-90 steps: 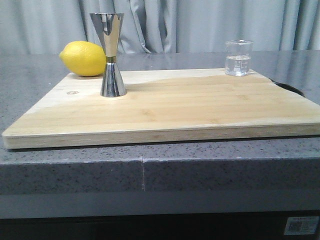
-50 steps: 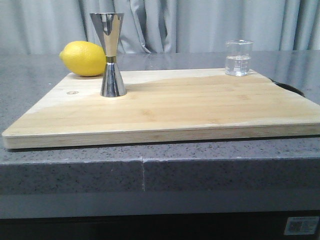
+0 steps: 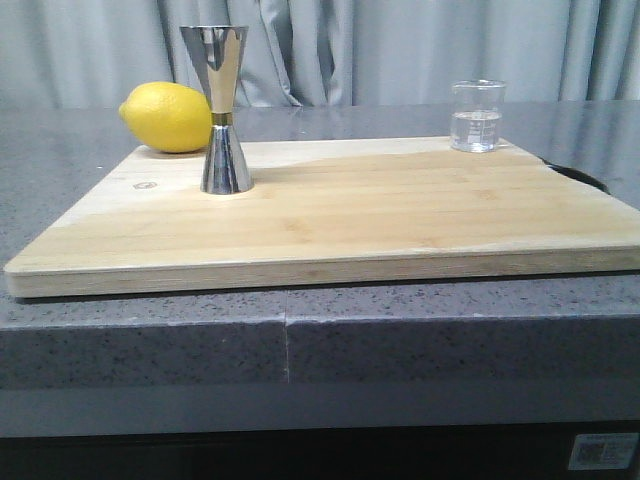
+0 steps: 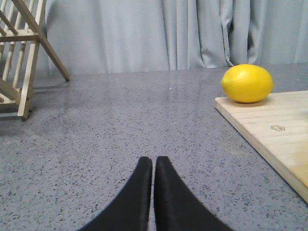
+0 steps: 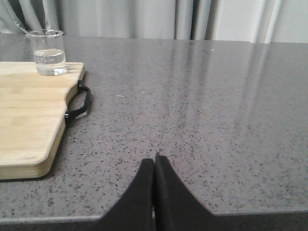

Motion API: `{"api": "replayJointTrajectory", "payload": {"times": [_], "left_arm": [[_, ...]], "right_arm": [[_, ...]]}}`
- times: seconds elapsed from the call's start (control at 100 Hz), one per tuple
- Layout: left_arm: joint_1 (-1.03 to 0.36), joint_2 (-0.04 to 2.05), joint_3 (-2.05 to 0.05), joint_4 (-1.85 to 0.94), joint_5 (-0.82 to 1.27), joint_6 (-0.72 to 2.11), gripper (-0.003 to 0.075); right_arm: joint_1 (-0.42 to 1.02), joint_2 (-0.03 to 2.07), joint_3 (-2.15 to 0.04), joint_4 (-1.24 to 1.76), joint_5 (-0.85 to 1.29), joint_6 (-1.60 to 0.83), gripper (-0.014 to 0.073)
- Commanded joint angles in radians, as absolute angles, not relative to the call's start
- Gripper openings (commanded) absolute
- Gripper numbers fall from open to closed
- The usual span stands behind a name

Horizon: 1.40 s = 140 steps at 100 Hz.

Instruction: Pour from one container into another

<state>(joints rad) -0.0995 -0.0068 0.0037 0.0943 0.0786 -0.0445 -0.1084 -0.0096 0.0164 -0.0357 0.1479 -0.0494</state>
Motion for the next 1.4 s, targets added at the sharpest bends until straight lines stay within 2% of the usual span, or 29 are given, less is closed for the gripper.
{"api": "replayJointTrajectory", "payload": {"times": [0.0, 0.73, 0.96, 1.09, 1.26, 1.39], "left_arm": [[-0.109, -0.028, 0.033, 0.095, 0.000, -0.051, -0.0019], [-0.109, -0.028, 0.033, 0.075, -0.026, -0.051, -0.0019], [-0.109, -0.028, 0.030, -0.009, -0.155, -0.051, -0.0019], [-0.109, -0.028, 0.018, -0.117, -0.157, -0.051, -0.0019], [-0.109, -0.028, -0.045, -0.172, -0.134, -0.051, -0.0019], [-0.109, -0.004, -0.139, -0.172, -0.040, -0.051, -0.0019]], "right_arm": [[-0.115, -0.030, 0.021, -0.045, 0.052, -0.051, -0.0071], [-0.115, -0.030, 0.021, -0.045, -0.058, -0.051, -0.0071], [-0.115, -0.030, 0.021, -0.025, -0.259, -0.051, -0.0071], [-0.115, -0.030, 0.013, 0.000, -0.354, -0.051, -0.0071], [-0.115, -0.030, -0.058, 0.018, -0.277, -0.009, -0.0071], [-0.115, -0.028, -0.154, 0.018, -0.129, -0.010, -0.0071]]}}
